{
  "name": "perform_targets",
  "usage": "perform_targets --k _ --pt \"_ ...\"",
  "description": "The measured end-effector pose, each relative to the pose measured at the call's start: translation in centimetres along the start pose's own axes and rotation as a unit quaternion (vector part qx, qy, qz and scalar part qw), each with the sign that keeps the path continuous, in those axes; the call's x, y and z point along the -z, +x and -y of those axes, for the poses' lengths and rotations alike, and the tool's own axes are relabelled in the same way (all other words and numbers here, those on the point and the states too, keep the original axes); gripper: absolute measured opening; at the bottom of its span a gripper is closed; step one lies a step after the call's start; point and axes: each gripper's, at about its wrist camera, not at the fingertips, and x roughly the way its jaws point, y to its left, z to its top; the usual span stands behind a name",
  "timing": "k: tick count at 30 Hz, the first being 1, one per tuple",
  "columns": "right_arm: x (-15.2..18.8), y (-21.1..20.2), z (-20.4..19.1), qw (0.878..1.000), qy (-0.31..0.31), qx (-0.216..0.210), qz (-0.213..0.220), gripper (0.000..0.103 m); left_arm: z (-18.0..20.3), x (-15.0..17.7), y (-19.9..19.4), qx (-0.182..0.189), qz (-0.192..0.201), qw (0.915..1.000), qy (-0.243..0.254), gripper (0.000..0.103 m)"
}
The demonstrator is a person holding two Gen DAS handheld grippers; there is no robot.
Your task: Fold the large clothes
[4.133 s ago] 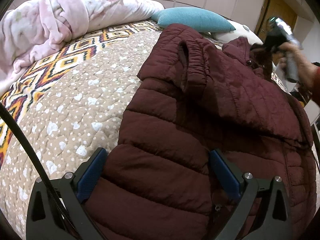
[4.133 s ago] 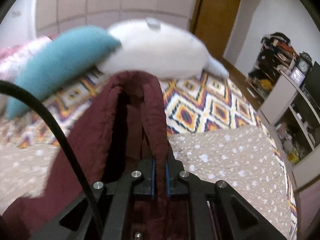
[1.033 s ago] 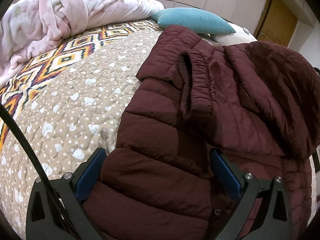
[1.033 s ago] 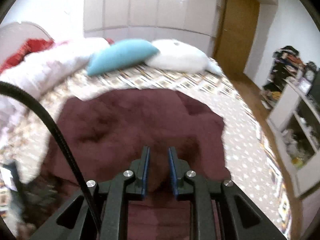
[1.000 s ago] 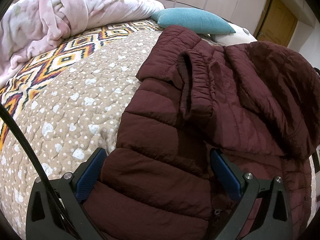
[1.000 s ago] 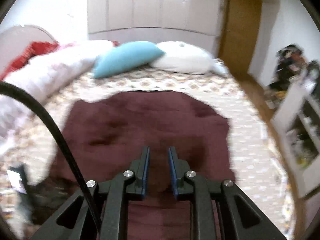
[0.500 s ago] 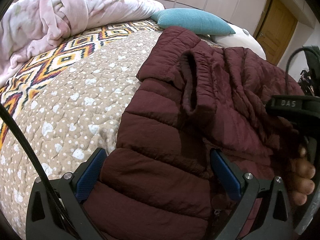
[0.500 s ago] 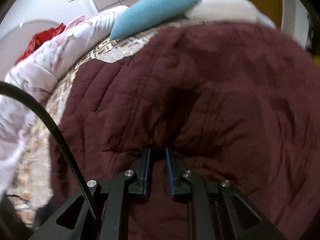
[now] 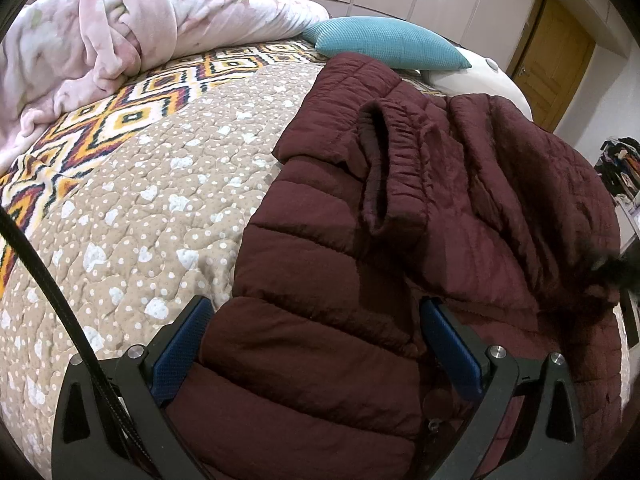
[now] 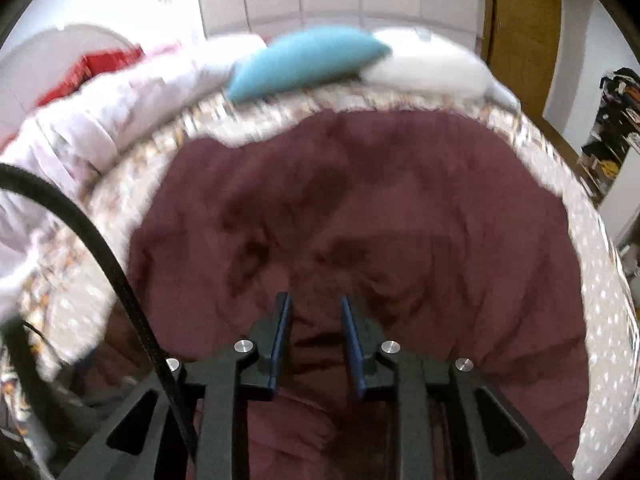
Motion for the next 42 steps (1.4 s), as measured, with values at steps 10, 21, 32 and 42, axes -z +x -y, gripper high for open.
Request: perform_targets --k 10,21,32,42 --pt "2.1 -6.0 2.5 1.000 0.005 0.002 0.010 0.037 0.3 0.0 0.1 -0.006 -0.004 1.0000 0.003 0.102" --pt "14.7 -16.1 11.1 0.998 0.044 0.050 -0.002 0.043 2.4 0.2 -0.6 -0.053 -0.028 0.9973 0.043 0.102" --pt "20.7 -20.2 13.6 0.994 0.100 0.025 0.024 0.046 3.3 5.2 -14.6 -0.049 0.005 0.9975 0.050 0.100" --pt "25.1 -20.9 13.7 0.993 0.109 0.025 0.023 0.051 4.5 11.3 -22.8 -0.097 0.075 0.9850 0.122 0.100"
